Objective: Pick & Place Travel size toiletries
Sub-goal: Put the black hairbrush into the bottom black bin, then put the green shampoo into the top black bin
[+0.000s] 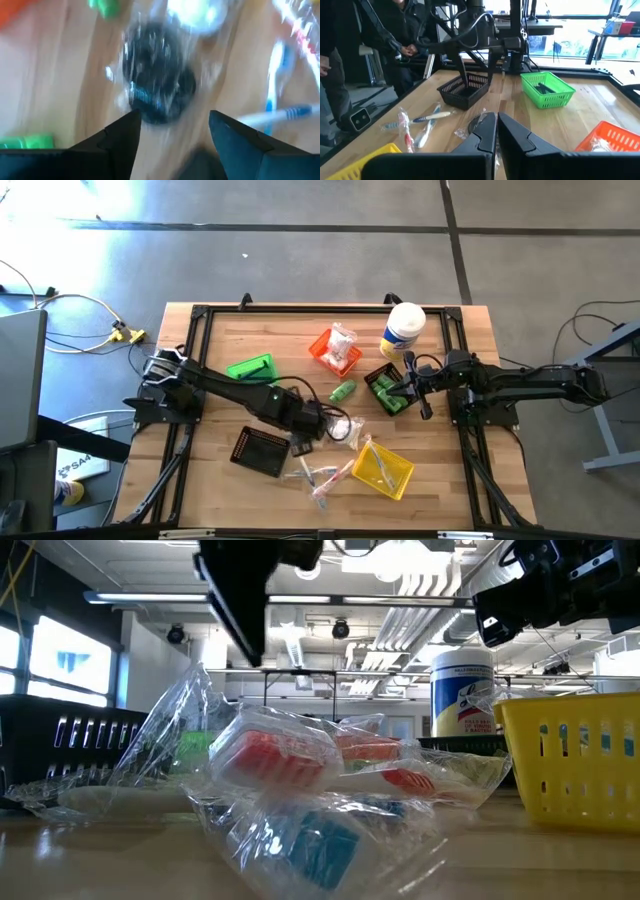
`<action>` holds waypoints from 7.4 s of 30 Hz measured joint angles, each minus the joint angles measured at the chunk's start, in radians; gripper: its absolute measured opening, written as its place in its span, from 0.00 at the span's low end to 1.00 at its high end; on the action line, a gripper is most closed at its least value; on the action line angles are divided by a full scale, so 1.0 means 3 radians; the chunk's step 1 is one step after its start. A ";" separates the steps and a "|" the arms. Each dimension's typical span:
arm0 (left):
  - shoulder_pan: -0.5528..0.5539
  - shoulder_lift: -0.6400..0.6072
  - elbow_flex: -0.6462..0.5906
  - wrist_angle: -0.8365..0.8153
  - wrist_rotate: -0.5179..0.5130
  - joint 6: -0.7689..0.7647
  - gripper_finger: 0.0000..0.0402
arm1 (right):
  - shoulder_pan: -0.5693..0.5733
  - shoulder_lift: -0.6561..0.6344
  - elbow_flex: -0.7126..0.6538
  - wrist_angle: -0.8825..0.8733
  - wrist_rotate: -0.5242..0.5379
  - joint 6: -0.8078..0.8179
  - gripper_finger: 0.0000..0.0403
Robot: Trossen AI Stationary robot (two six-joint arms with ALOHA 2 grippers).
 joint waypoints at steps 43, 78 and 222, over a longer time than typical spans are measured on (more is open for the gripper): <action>-0.0001 0.0627 0.0006 0.0638 -0.0435 0.0527 0.57 | 0.0000 0.0001 0.0000 0.0261 0.0009 0.0097 0.02; 0.0006 0.0900 0.0009 0.0526 -0.0400 0.0526 0.56 | 0.0001 0.0001 0.0000 0.0198 -0.0001 0.0118 0.02; -0.0197 -0.0860 -0.1020 0.0706 -0.0251 -0.1167 0.31 | 0.0001 0.0000 0.0000 0.0503 0.0237 0.0105 0.02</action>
